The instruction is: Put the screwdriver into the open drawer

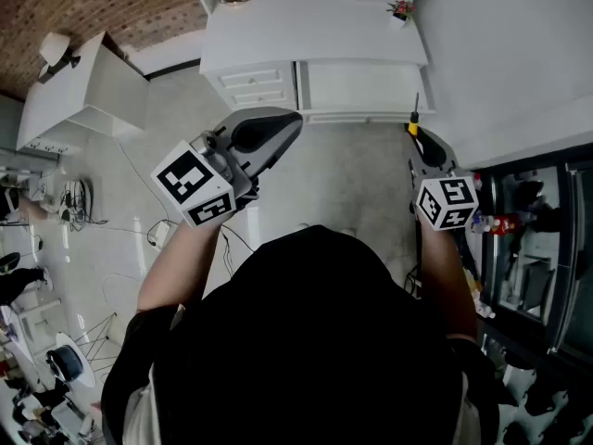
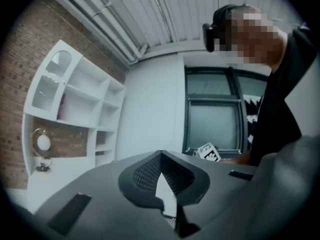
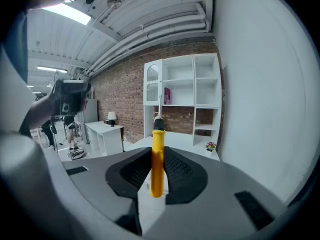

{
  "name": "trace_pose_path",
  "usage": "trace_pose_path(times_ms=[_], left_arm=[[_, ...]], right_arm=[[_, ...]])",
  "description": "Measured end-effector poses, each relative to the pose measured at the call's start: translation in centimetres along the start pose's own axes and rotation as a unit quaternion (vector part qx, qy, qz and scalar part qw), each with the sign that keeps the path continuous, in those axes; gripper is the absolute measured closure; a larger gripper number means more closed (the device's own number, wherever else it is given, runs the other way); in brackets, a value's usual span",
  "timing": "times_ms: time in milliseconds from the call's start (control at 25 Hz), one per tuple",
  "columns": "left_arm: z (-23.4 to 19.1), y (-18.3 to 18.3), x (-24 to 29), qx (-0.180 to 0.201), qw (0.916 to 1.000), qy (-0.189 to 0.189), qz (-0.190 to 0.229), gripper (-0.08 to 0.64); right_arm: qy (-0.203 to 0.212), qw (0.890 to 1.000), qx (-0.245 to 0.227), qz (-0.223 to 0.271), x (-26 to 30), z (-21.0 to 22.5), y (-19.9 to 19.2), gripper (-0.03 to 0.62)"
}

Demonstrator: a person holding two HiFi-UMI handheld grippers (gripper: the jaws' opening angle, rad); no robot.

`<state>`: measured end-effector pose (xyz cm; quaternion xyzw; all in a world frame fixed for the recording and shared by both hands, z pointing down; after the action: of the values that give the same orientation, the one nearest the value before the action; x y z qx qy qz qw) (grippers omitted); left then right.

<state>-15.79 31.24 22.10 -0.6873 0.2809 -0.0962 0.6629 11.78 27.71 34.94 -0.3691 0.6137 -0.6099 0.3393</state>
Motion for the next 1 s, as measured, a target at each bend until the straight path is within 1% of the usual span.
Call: trace_pose_path(times_ms=[80,160,280,440,560,760,1000], left_arm=[[-0.8,-2.9,-1.9,-0.005,0.9986,0.043,-0.030,0.545],[-1.1,-4.7,-3.4,-0.002,0.9960,0.073,-0.051,0.545],[-1.1,-5.6,-4.5,0.006,0.9935,0.094,-0.064,0.545],[-1.5,-5.5,-4.9,0.018,0.9927,0.098,-0.068,0.545],[-2.0,-5.4,-5.1,0.022,0.9924,0.099,-0.070,0.546],[-2.2,-5.8,-5.9,0.020,0.9924,0.092,-0.079,0.545],[-3.2,-6.5,-5.8,0.012,0.9917,0.094,-0.087,0.545]], right_arm=[[-0.005,1.000,0.007,0.000,-0.8,-0.1,0.3,0.509],[-0.006,1.000,0.010,0.001,-1.5,-0.3,0.5,0.509],[-0.007,1.000,0.008,0.004,-2.3,-0.7,1.0,0.511],[-0.010,1.000,0.003,0.011,-2.4,-1.4,1.5,0.509],[-0.008,1.000,0.010,0.015,-2.1,-2.2,1.7,0.509],[-0.014,0.999,0.018,0.025,-2.5,-3.3,2.1,0.508],[-0.020,0.999,0.030,0.031,-2.2,-2.5,1.9,0.508]])
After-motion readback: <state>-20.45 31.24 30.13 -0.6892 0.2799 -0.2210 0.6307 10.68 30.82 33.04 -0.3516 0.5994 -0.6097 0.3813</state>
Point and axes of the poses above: the fingertips, and each gripper's own axes: x forward along the fingers, z to its right, y out of its top, the point moved 4 cm from there along -x, backward along the fingers, and after that the axes turned 15 degrees about z, right-handed, at the moved point
